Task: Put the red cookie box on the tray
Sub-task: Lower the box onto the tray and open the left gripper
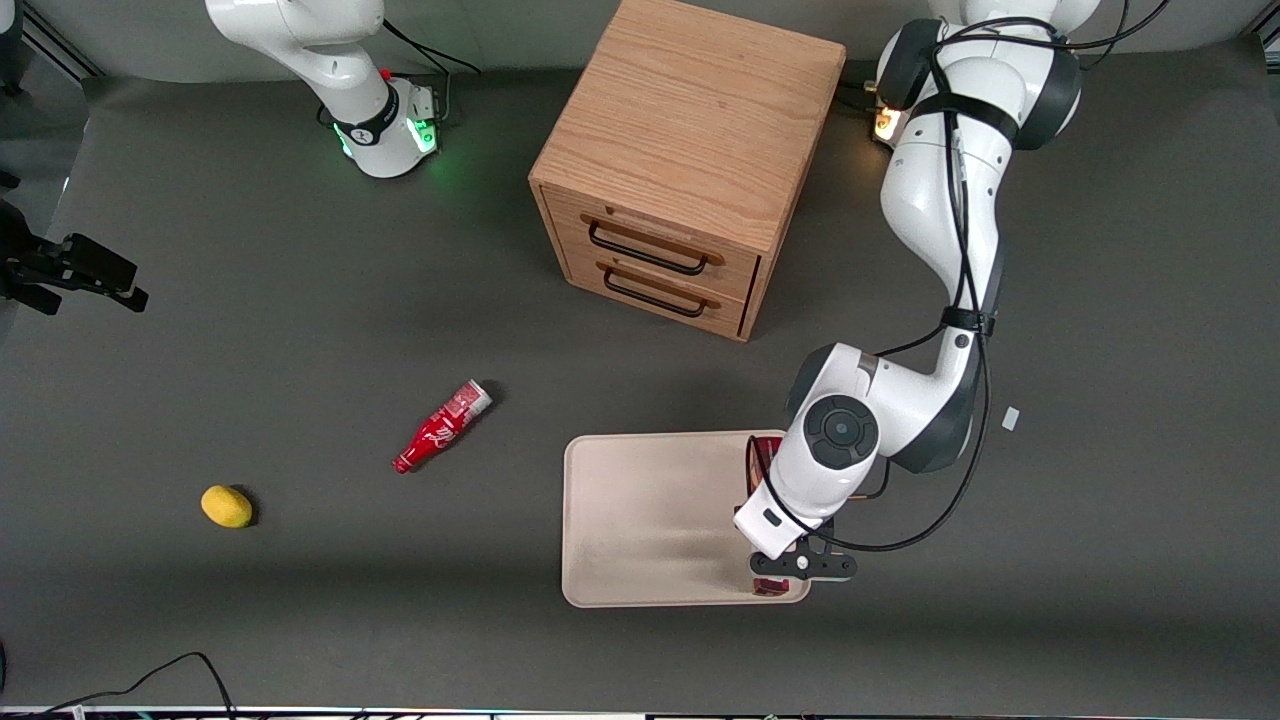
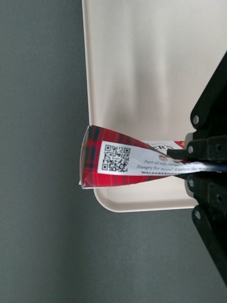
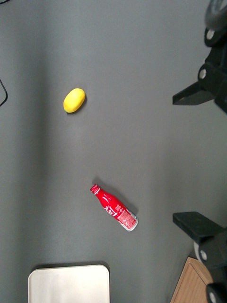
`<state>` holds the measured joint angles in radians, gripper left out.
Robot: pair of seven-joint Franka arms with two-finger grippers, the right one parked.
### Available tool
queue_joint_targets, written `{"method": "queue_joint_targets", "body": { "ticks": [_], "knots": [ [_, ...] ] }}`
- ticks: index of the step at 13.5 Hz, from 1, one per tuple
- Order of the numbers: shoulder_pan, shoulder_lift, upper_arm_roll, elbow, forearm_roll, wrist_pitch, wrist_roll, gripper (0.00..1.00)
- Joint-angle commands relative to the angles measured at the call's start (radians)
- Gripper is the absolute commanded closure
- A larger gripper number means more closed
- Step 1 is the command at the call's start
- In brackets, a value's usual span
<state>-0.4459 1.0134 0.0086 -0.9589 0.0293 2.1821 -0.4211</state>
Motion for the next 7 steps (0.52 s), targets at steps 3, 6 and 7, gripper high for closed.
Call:
{"method": "queue_joint_targets", "body": {
  "ticks": [3, 6, 7],
  "knots": [
    [-0.007, 0.047, 0.013, 0.040, 0.029, 0.051, 0.016, 1.00],
    [-0.007, 0.053, 0.013, 0.040, 0.032, 0.062, 0.022, 0.00],
    [-0.005, 0.053, 0.013, 0.039, 0.034, 0.062, 0.025, 0.00]
  ]
}}
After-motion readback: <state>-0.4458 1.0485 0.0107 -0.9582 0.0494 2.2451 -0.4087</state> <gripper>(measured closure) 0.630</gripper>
